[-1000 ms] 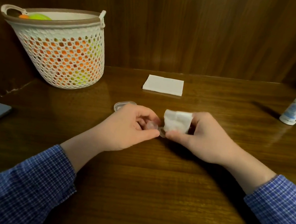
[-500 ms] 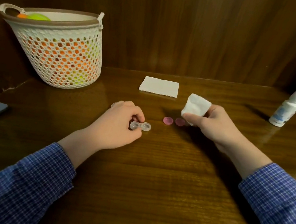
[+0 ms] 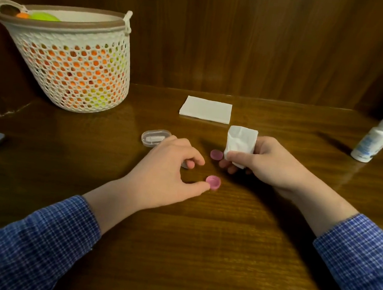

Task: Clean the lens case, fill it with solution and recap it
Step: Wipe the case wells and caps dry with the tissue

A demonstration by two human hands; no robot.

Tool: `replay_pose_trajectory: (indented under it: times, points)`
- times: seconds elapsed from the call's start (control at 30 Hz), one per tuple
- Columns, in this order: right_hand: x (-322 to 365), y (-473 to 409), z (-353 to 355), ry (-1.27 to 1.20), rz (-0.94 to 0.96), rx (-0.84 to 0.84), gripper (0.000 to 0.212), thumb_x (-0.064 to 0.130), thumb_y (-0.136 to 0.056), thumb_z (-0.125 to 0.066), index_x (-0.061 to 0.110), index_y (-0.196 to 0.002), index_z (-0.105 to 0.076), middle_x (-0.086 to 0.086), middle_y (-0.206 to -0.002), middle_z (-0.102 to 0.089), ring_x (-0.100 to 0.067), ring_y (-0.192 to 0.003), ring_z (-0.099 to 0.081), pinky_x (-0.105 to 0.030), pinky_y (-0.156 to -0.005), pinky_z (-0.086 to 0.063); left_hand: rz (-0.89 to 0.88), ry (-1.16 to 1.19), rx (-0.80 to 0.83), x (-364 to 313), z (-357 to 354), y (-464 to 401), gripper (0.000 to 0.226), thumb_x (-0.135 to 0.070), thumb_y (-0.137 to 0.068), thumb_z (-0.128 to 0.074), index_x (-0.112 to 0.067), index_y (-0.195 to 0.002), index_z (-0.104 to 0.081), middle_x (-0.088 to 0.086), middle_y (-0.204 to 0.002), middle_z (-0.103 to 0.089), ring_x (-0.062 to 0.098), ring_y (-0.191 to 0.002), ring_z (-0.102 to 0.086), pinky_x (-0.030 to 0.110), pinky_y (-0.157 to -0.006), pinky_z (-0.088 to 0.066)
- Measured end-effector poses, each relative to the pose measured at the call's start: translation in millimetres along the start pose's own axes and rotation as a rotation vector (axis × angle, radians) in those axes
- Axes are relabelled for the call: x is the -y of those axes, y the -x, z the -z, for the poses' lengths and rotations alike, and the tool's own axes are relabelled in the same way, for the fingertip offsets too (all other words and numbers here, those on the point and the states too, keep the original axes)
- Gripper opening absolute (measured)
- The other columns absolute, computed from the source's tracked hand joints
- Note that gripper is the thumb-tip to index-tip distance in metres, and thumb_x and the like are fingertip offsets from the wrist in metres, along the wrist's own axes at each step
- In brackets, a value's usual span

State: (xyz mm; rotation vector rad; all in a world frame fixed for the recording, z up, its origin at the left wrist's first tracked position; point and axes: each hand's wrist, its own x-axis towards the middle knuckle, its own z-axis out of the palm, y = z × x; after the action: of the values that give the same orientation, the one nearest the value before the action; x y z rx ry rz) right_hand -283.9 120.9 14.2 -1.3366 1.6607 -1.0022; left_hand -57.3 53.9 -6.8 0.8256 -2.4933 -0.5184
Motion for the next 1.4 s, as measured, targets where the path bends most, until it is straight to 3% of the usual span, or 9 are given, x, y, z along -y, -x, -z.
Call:
replay_pose_trajectory:
  times: [0.23,0.37,0.47,0.63,0.77,0.9,1.03,1.17,1.4]
  points:
    - [-1.7,0.4,1.5,0.023,-0.003,0.046,0.014,0.029,-0.089,-0.080,0.033,-0.091,-0.066,0.030,-0.076,-0.073,0.015,-0.079,-0.067,-0.014,-0.062,-0.050,-0.018,-0.055,0.022,-5.1,0.4,0.5,0.044,-0.063,-0.081,-0.072,-0.041,-0.119,-0.070,-0.024,-0.100,-0.055,0.000,-0.103,-0.046,0.017,-0.079,-0.040]
    - [2.8,3.4,4.4,0.158,-0.068,0.104,0.020,0.039,-0.083,-0.083,0.028,-0.095,-0.072,0.017,-0.081,-0.076,-0.001,-0.082,-0.071,-0.022,-0.069,-0.051,-0.013,-0.102,0.002,-12.0,-4.7,-1.9,0.047,-0.068,-0.082,-0.068,-0.040,-0.121,-0.070,-0.022,-0.097,-0.052,0.003,-0.100,-0.042,0.017,-0.076,-0.036]
    - [6.5,6.7,1.9,0.317,-0.034,0.149,0.025,0.045,-0.084,-0.081,0.028,-0.099,-0.070,0.006,-0.085,-0.076,-0.007,-0.083,-0.071,-0.018,-0.061,-0.052,-0.025,-0.121,0.002,-18.4,-10.4,-4.1,0.044,-0.065,-0.086,-0.066,-0.037,-0.119,-0.072,-0.018,-0.095,-0.053,0.006,-0.099,-0.042,0.023,-0.077,-0.038]
    - [7.4,8.3,-2.4,0.386,0.020,0.121,0.022,0.038,-0.087,-0.080,0.034,-0.097,-0.061,0.007,-0.086,-0.071,0.009,-0.075,-0.065,-0.006,-0.051,-0.045,-0.046,-0.119,0.003,-20.4,-14.3,-7.0,0.028,-0.057,-0.090,-0.066,-0.037,-0.107,-0.076,-0.016,-0.091,-0.055,0.005,-0.095,-0.042,0.019,-0.072,-0.036]
    - [4.3,7.7,-5.6,0.380,0.038,0.064,0.023,0.039,-0.085,-0.081,0.027,-0.090,-0.062,0.010,-0.065,-0.069,0.005,-0.061,-0.064,-0.008,-0.045,-0.041,-0.058,-0.035,-0.056,-18.4,-12.7,-5.6,0.017,-0.050,-0.086,-0.073,-0.034,-0.091,-0.078,-0.017,-0.081,-0.058,0.005,-0.092,-0.047,0.022,-0.071,-0.040]
    - [3.6,8.0,-5.6,0.208,0.010,0.028,0.020,0.039,-0.086,-0.080,0.024,-0.091,-0.067,0.008,-0.073,-0.074,-0.002,-0.066,-0.068,-0.010,-0.048,-0.046,-0.030,0.094,-0.152,-16.5,-9.1,-3.7,0.010,-0.037,-0.081,-0.081,-0.035,-0.090,-0.079,-0.020,-0.076,-0.068,0.005,-0.088,-0.061,0.018,-0.071,-0.050]
    - [8.8,15.7,-6.2,0.018,0.052,0.084,0.027,0.041,-0.077,-0.084,0.028,-0.099,-0.074,0.010,-0.090,-0.078,-0.007,-0.089,-0.074,-0.022,-0.069,-0.060,0.003,0.379,-0.157,-17.3,-8.5,-1.4,0.022,-0.022,-0.081,-0.083,-0.034,-0.099,-0.079,-0.019,-0.086,-0.074,0.003,-0.086,-0.071,0.014,-0.073,-0.057]
    - [10.5,18.7,-4.7,-0.006,0.059,0.076,0.030,0.037,-0.076,-0.085,0.023,-0.101,-0.077,0.001,-0.096,-0.080,-0.022,-0.099,-0.074,-0.040,-0.085,-0.062,-0.001,0.486,-0.130,-18.3,-6.4,-2.8,0.030,-0.020,-0.081,-0.084,-0.033,-0.107,-0.078,-0.013,-0.089,-0.077,0.013,-0.087,-0.074,0.028,-0.075,-0.064]
    - [10.2,20.0,-10.1,-0.070,0.094,-0.016,0.018,0.024,-0.088,-0.079,0.015,-0.102,-0.074,-0.011,-0.096,-0.077,-0.027,-0.086,-0.072,-0.030,-0.071,-0.055,0.033,0.626,-0.108,-19.2,-3.8,-5.2,0.043,-0.009,-0.082,-0.083,-0.043,-0.106,-0.074,-0.012,-0.097,-0.078,0.015,-0.092,-0.075,0.030,-0.082,-0.064]
